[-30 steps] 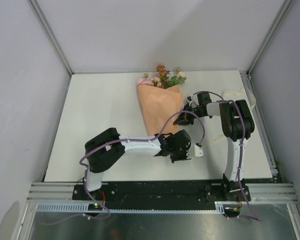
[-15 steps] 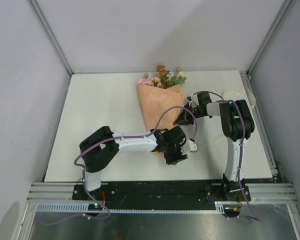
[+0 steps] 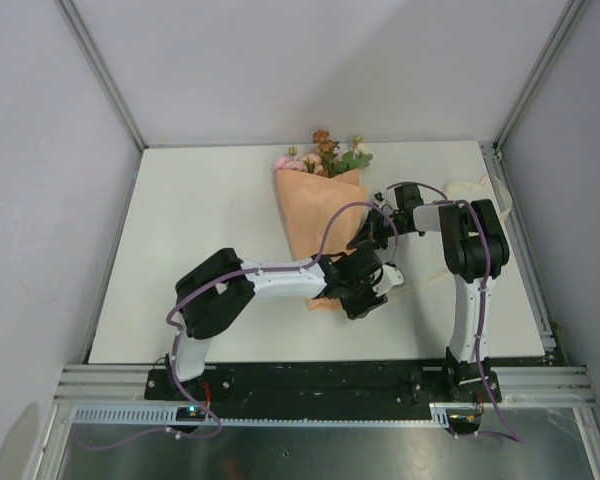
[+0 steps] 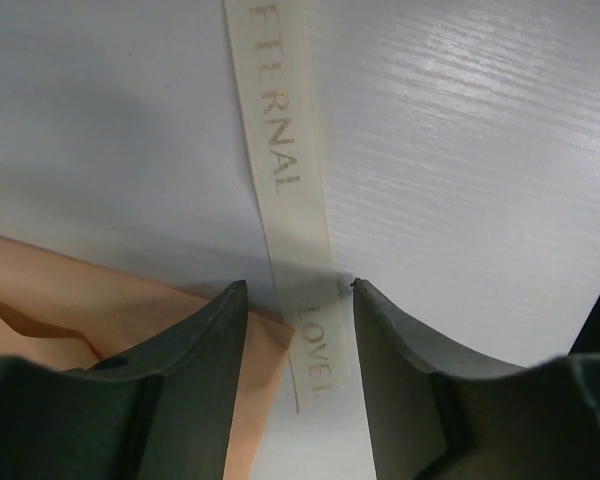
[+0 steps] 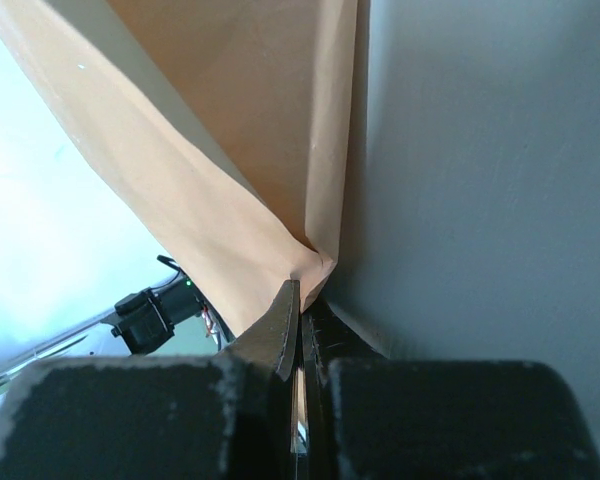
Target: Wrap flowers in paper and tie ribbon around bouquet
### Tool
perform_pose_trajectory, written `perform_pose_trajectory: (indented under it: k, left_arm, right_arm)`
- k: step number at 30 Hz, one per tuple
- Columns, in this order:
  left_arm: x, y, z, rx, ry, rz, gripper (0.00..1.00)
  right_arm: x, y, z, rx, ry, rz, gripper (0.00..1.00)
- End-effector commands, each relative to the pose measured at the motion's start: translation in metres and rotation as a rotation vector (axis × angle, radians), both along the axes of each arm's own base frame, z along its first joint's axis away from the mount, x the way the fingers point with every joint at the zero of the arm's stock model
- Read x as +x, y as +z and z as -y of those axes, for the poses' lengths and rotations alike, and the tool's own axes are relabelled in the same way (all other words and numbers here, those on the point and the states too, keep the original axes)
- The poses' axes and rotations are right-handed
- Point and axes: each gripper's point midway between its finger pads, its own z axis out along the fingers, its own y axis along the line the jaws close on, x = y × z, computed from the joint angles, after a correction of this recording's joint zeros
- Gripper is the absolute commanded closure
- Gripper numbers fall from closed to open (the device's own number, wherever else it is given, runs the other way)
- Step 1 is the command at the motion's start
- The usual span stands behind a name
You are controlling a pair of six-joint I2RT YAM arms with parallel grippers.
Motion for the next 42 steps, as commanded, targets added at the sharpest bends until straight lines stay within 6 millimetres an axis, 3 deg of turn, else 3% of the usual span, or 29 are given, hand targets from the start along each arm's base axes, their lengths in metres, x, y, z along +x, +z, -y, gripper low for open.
perform_pose_trajectory:
  k: [1, 5, 8, 12, 18, 23, 26, 30, 36, 42]
  left_arm:
    - [-0.002, -0.023, -0.006, 0.039, 0.022, -0.039, 0.48]
    - [-0.017, -0.047, -0.021, 0.108, -0.009, -0.052, 0.55]
    - [-0.026, -0.062, -0.033, 0.168, -0.027, -0.028, 0.67]
    - [-0.028, -0.071, -0.038, 0.209, -0.045, 0.002, 0.82]
    - [-0.037, -0.075, -0.043, 0.22, -0.116, -0.005, 0.96]
    - [-0.038, -0.059, -0.045, 0.185, -0.185, 0.027, 1.0]
    - [-0.033, -0.027, -0.037, 0.092, -0.194, 0.036, 1.0]
    - [-0.043, 0.007, -0.033, -0.003, -0.239, 0.029, 1.0]
    - [-0.053, 0.007, -0.062, 0.019, -0.268, 0.012, 1.0]
    - [-0.061, -0.005, -0.11, 0.103, -0.316, 0.044, 1.0]
  right_arm:
    - [0.002, -0.011, 0.003, -0.043, 0.003, 0.008, 1.0]
    - [0.002, -0.011, 0.003, -0.044, 0.002, 0.007, 1.0]
    - [0.002, -0.012, 0.004, -0.045, -0.002, 0.006, 1.0]
    - [0.001, -0.013, 0.004, -0.046, 0.001, 0.001, 1.0]
    - [0.001, -0.012, 0.005, -0.053, 0.003, 0.009, 1.0]
    - [0.001, -0.012, 0.005, -0.053, 0.002, 0.008, 1.0]
    - [0.001, -0.012, 0.004, -0.054, 0.005, 0.01, 1.0]
    - [0.001, -0.01, 0.004, -0.047, 0.005, 0.009, 1.0]
    - [0.005, 0.007, 0.001, 0.004, -0.003, 0.018, 1.0]
    - [0.001, 0.03, 0.002, 0.06, -0.001, -0.002, 1.0]
